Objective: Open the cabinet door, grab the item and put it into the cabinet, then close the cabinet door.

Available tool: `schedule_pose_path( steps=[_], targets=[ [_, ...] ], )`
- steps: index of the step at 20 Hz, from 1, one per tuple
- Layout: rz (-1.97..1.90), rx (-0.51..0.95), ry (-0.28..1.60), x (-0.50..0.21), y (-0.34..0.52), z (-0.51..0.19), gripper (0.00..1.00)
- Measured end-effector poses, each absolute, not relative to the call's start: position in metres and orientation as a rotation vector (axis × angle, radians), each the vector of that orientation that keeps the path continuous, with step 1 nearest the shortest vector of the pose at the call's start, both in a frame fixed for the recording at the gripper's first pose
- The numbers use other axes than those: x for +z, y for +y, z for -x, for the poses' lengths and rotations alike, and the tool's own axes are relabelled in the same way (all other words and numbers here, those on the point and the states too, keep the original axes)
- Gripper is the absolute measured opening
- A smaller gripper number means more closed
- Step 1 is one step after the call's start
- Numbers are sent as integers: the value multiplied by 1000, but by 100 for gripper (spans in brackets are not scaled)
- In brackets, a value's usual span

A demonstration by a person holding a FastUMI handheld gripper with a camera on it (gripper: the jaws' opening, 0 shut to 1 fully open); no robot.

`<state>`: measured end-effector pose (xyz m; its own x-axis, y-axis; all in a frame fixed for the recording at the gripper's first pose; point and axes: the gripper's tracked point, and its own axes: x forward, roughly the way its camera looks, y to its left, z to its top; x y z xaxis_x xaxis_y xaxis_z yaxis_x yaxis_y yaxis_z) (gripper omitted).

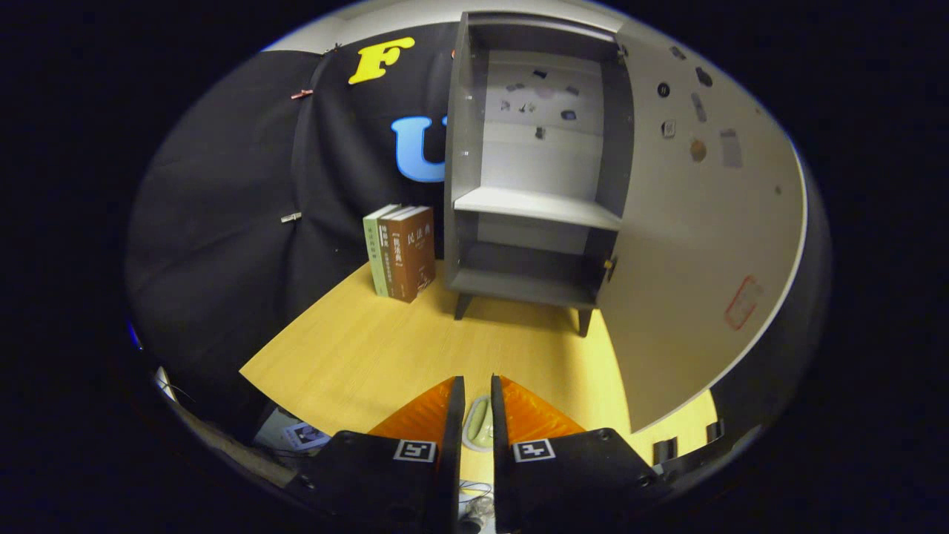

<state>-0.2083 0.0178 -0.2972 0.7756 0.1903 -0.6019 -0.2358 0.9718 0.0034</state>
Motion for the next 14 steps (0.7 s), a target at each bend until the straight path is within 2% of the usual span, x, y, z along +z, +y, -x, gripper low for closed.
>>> schedule_pose_path(
  steps=[2, 5, 14],
  targets=[
    [68, 207, 696, -325, 18, 203, 28],
    [115, 191, 793, -371, 11, 211, 63],
    [52, 138, 1034, -481, -4, 184, 61]
  ],
)
